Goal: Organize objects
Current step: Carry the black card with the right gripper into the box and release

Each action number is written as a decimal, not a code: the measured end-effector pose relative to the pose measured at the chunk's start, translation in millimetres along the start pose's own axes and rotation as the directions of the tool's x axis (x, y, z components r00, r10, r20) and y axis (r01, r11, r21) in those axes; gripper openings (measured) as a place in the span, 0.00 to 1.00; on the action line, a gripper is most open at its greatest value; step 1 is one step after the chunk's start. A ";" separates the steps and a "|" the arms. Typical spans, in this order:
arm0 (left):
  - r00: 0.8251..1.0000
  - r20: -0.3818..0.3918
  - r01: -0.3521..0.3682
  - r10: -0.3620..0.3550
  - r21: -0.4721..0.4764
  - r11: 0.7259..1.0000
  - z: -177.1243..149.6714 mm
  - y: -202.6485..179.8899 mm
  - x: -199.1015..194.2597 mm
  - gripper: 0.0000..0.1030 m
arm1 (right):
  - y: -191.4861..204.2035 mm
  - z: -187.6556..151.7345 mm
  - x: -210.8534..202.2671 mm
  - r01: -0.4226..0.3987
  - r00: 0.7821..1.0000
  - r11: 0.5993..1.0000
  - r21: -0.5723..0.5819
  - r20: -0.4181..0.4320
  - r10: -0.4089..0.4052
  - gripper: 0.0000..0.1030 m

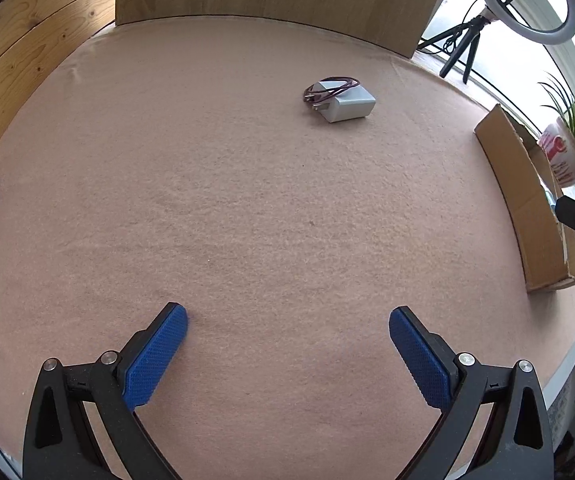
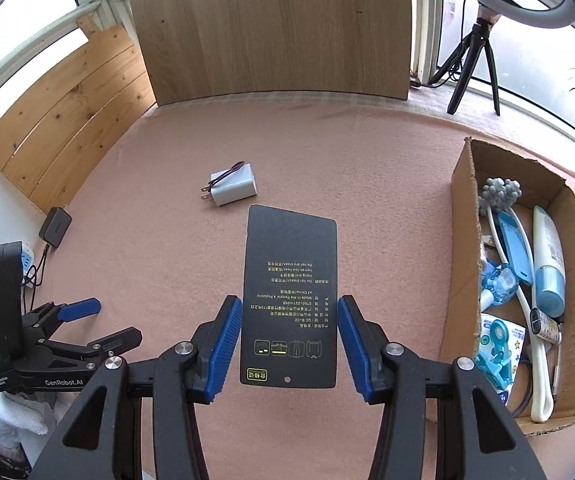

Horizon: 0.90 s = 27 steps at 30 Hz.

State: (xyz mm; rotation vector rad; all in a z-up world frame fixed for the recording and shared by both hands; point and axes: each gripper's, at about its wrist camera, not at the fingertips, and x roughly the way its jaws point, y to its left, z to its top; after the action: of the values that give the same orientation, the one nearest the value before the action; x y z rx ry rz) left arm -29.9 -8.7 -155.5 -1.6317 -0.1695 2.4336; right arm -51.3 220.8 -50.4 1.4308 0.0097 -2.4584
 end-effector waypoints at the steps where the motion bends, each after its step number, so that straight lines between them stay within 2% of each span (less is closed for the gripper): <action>1: 1.000 -0.001 0.002 -0.002 0.012 1.000 2.3 -4.9 2.2 0.99 | -7.0 -0.8 -5.6 0.011 1.000 1.000 0.020 0.014 -0.011 0.44; 9: 1.000 -0.009 0.004 -0.004 0.060 0.998 15.3 -30.3 14.5 0.99 | -71.8 -13.8 -50.8 0.111 0.987 0.976 0.188 0.094 -0.131 0.44; 16: 1.000 -0.020 0.002 0.000 0.071 0.997 17.8 -34.8 14.4 0.99 | -117.2 -25.8 -63.9 0.204 0.968 0.937 0.284 0.086 -0.237 0.44; 27: 1.000 -0.025 0.002 0.000 0.057 0.998 19.1 -35.3 9.1 0.99 | -142.6 -36.3 -62.3 0.246 0.959 0.912 0.329 0.054 -0.279 0.44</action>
State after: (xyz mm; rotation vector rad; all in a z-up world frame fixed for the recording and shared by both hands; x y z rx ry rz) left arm -47.1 28.1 -149.1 -1.6364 -0.0957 2.3932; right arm -28.2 378.3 -35.9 1.5153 -0.2444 -2.8565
